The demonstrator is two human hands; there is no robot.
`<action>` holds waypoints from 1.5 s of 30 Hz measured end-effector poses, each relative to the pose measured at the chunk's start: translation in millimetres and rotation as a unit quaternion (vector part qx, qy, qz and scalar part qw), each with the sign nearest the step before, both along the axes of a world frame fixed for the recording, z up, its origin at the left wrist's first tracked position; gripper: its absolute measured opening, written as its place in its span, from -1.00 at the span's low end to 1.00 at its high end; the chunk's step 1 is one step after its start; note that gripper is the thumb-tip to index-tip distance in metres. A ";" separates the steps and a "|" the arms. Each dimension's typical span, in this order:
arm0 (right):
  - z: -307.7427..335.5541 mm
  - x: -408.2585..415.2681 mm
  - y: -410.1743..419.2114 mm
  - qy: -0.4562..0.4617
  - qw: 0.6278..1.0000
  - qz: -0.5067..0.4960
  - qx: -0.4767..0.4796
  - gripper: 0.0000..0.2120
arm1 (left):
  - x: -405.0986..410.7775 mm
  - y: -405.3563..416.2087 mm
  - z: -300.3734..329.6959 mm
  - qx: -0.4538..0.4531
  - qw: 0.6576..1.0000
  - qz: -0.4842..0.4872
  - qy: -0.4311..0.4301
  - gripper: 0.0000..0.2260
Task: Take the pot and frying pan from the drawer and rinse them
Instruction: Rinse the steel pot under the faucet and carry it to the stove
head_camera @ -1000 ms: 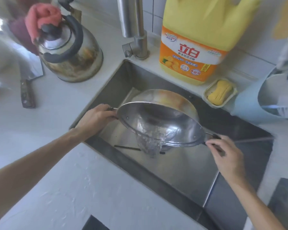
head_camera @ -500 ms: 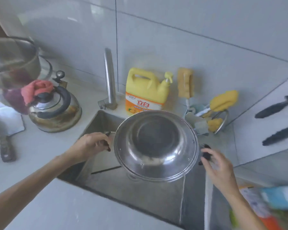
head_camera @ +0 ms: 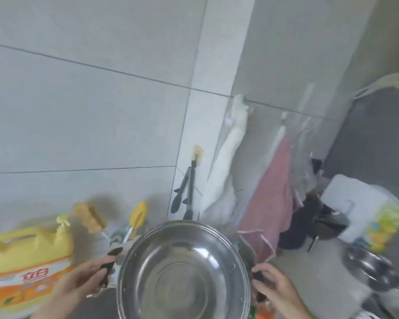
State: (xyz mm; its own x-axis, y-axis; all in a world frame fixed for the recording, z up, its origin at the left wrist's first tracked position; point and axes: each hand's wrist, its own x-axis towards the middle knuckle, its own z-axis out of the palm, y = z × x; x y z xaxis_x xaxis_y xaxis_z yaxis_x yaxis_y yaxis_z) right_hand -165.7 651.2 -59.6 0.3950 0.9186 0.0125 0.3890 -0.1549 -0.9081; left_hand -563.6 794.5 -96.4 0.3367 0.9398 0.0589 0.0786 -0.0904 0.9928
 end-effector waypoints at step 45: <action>1.1 207.0 -1040.1 -0.031 0.421 -0.891 0.167 -0.73 | 965.0 -997.9 55.1 0.109 0.442 -0.890 -0.004 -0.77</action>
